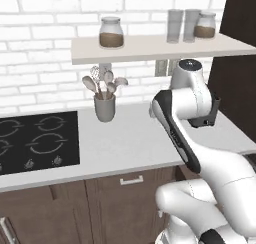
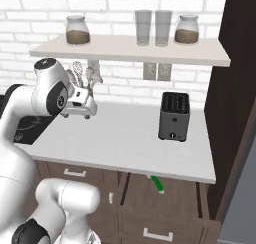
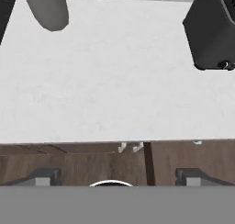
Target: Pick up the knife from the drawer and place it on the cutting board. Then place the meat from the plate to the cutting board.
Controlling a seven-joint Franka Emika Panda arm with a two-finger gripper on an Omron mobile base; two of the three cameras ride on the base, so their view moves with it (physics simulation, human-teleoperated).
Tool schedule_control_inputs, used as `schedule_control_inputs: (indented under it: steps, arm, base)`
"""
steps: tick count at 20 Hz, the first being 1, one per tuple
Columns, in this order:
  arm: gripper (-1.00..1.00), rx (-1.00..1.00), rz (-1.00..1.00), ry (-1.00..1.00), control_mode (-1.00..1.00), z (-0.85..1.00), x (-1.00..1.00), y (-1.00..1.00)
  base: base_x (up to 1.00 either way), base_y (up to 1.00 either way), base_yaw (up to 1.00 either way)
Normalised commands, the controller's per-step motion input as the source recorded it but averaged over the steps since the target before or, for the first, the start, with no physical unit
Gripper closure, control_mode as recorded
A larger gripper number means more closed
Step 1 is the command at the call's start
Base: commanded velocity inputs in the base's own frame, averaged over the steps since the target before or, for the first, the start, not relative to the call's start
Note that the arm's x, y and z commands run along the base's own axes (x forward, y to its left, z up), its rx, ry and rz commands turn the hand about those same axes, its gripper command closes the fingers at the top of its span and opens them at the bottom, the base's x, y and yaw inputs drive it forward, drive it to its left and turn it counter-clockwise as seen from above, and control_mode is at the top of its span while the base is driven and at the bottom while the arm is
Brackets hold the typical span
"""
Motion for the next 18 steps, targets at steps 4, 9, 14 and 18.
schedule_control_inputs:
  steps: [4,9,14,18]
  arm:
    - [-1.0,0.0,0.0,0.0,1.0,0.0,0.0,0.0]
    - [-1.0,0.0,0.0,0.0,1.0,0.0,0.0,0.0]
    - [-1.0,0.0,0.0,0.0,1.0,0.0,0.0,0.0]
    - [-1.0,-0.03,0.0,0.07,-1.0,-0.47,0.38,-0.29]
  base:
    - [0.0,0.98,-0.28]
    - [0.17,0.25,-0.52]
    - [0.04,0.19,-0.15]
    - [0.0,0.0,0.0]
